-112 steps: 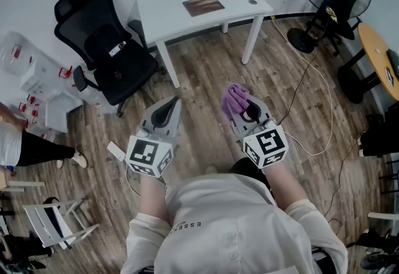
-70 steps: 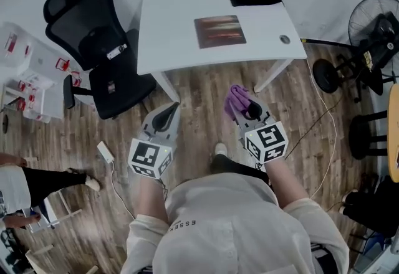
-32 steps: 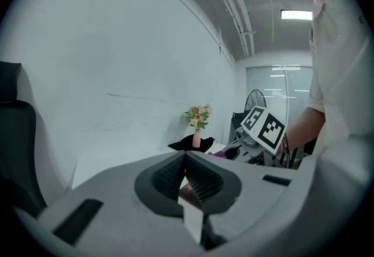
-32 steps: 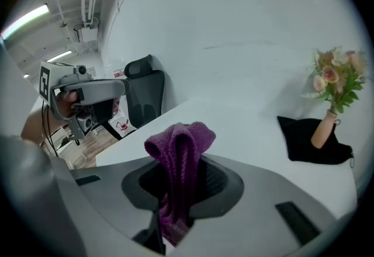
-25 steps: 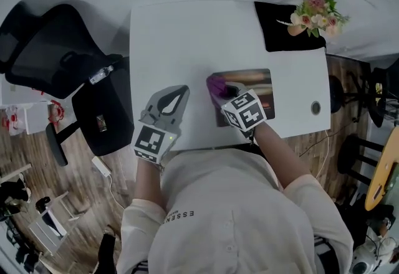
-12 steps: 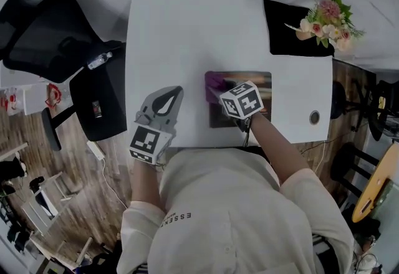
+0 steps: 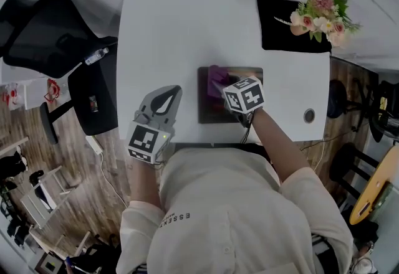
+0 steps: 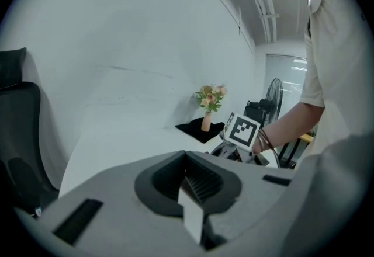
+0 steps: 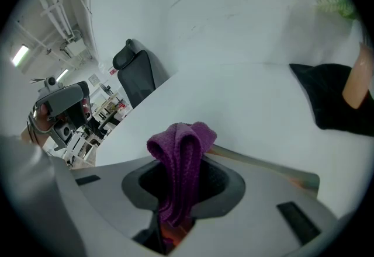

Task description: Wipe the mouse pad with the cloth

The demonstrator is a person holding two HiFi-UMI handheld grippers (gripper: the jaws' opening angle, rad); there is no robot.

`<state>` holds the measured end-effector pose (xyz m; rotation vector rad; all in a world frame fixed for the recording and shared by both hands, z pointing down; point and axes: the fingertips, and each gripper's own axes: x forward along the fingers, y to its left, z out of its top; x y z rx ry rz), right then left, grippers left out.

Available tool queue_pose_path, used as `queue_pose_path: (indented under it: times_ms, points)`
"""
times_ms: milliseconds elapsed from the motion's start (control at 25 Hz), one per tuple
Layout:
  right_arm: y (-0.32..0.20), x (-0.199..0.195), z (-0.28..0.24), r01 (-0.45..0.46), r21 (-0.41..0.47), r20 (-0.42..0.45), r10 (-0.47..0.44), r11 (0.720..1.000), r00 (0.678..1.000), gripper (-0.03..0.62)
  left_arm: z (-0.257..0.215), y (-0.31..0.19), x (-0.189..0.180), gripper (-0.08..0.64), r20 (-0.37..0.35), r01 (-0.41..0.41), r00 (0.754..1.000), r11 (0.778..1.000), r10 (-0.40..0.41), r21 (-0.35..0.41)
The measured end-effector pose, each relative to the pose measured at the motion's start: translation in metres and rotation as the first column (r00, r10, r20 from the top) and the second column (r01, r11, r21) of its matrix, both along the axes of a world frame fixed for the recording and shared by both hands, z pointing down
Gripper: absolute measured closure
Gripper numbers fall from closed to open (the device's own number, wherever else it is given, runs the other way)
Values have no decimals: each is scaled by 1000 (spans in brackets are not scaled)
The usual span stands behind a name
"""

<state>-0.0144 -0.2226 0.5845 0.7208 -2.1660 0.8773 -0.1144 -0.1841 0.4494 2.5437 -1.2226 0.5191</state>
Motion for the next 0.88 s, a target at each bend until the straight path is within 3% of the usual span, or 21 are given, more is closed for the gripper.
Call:
queue_pose_path:
  times_ms: [600, 880]
  points:
    - [-10, 99, 5, -87, -20, 1, 87, 996, 996, 497, -5, -8, 91, 559, -22, -87, 996, 994, 88, 61]
    - [-15, 142, 6, -105, -5, -49, 105, 994, 993, 483, -1, -9, 121, 560, -23, -96, 995, 994, 98, 56]
